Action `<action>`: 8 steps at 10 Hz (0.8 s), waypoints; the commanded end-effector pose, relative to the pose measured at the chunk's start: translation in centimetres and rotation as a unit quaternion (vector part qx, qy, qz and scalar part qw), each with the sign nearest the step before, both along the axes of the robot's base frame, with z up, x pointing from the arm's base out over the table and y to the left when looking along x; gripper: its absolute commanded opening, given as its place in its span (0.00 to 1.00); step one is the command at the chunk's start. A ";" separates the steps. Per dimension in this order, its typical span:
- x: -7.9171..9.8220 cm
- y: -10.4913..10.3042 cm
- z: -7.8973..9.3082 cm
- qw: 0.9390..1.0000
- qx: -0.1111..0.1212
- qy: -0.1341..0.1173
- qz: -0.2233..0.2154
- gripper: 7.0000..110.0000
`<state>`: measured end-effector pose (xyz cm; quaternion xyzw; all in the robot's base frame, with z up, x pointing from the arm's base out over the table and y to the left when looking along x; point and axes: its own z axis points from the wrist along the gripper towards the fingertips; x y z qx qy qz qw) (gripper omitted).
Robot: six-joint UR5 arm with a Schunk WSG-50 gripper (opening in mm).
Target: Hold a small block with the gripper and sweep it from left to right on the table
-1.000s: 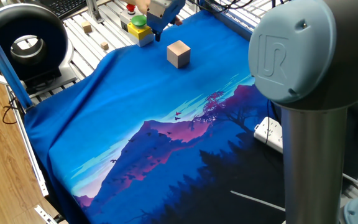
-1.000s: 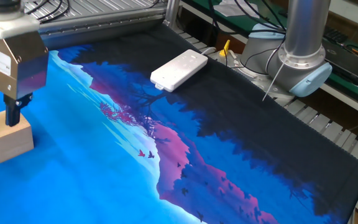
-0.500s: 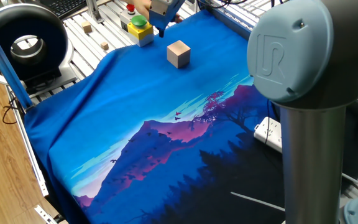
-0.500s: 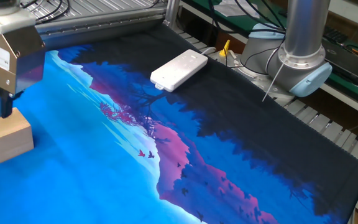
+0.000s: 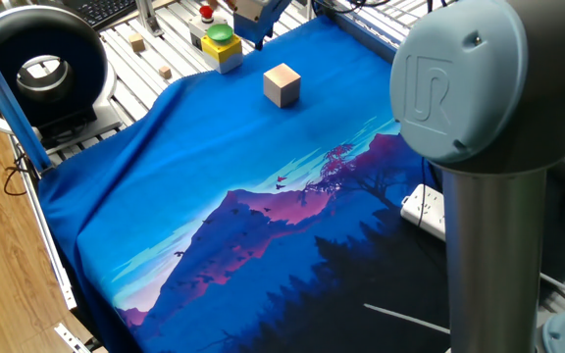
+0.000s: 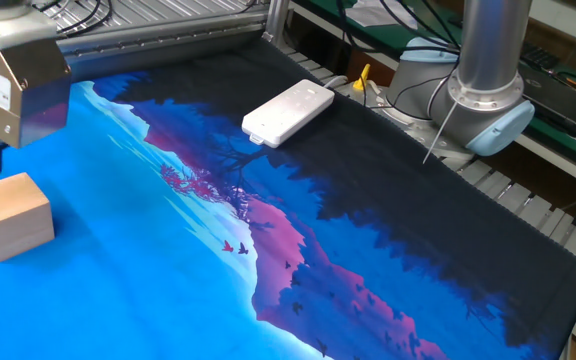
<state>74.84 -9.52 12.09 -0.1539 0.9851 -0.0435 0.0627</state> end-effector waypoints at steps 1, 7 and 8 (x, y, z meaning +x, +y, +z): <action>-0.8 -0.4 0.2 0.997 0.002 0.010 -0.081 0.00; -0.9 0.3 -0.7 0.986 0.036 0.017 -0.164 0.00; -0.9 0.4 -0.7 0.987 0.036 0.016 -0.158 0.00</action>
